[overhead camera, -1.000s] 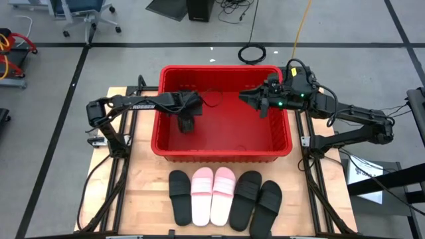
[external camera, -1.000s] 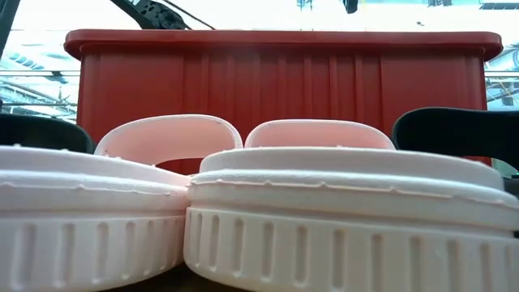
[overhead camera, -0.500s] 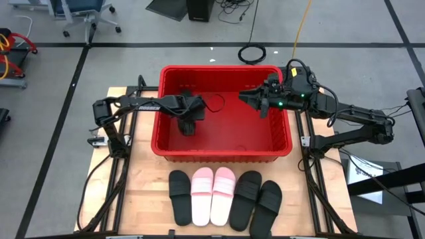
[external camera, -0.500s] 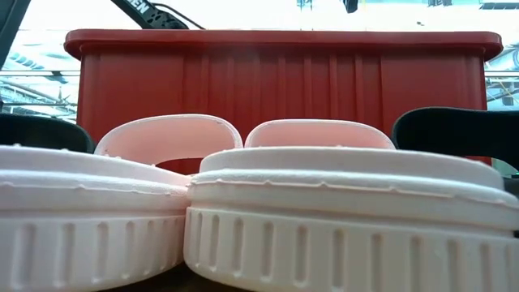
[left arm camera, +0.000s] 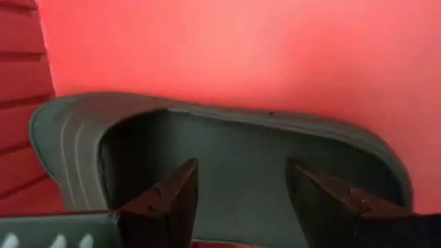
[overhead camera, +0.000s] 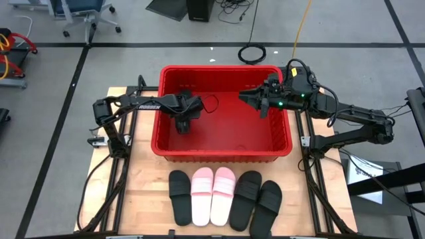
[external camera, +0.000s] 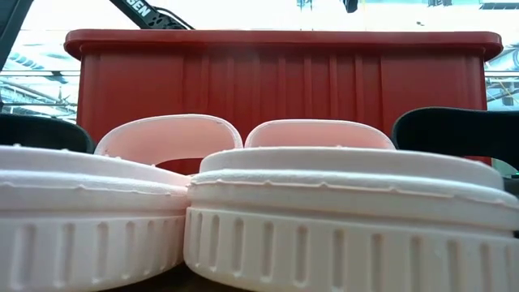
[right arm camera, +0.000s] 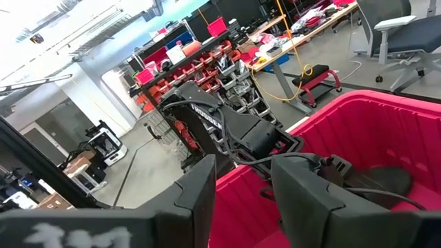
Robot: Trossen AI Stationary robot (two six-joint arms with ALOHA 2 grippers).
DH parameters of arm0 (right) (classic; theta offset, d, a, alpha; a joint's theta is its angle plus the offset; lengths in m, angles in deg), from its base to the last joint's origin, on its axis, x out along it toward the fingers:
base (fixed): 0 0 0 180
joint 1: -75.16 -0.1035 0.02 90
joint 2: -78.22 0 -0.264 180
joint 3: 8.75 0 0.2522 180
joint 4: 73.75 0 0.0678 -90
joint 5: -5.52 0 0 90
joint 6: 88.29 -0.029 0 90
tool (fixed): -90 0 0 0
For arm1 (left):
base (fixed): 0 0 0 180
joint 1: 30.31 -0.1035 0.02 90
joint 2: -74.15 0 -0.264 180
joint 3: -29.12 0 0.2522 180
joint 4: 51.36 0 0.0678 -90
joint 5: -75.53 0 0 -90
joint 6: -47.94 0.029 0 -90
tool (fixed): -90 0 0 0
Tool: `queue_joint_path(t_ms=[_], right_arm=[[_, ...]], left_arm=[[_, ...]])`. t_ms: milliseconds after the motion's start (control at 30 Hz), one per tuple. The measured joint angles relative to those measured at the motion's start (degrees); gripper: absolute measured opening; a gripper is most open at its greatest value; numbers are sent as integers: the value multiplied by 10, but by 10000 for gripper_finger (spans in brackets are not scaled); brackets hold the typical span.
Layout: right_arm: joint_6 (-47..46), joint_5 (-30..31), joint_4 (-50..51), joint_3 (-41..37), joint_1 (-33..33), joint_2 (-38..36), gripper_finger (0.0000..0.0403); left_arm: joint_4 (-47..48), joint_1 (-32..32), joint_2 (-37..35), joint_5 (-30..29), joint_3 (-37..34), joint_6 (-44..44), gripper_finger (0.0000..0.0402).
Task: Pick and place slides into bin
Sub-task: Put the black slide into the red bin
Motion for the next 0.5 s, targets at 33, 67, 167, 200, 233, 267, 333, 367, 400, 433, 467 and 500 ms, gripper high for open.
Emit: queue_joint_path(t_ms=[33, 67, 167, 200, 233, 267, 333, 367, 400, 433, 467, 500], right_arm=[[0, 0, 0, 0, 0, 0, 130], [0, 0, 0, 0, 0, 0, 130], [0, 0, 0, 0, 0, 0, 130], [0, 0, 0, 0, 0, 0, 130], [0, 0, 0, 0, 0, 0, 130], [0, 0, 0, 0, 0, 0, 130], [0, 0, 0, 0, 0, 0, 130], [0, 0, 0, 0, 0, 0, 130], [0, 0, 0, 0, 0, 0, 130], [0, 0, 0, 0, 0, 0, 130], [0, 0, 0, 0, 0, 0, 130], [0, 0, 0, 0, 0, 0, 130]], left_arm=[[-1, -1, 0, 0, 0, -4, 209], [-2, -2, 0, -1, 0, -8, 209], [-6, -2, -3, -2, 0, -18, 209], [-10, -2, -4, -2, 0, -18, 209], [-16, 0, -5, -2, 0, -18, 209], [-21, 2, -5, -1, 0, -18, 209], [-24, 7, -12, 11, 0, -20, 209], [-27, 11, -16, 15, 0, -21, 209], [-36, 15, -17, 16, 1, -23, 209], [-41, 18, -20, 18, 1, -26, 209], [-39, 21, -25, 18, 1, -26, 209], [-37, 23, -29, 18, 0, -26, 209]])
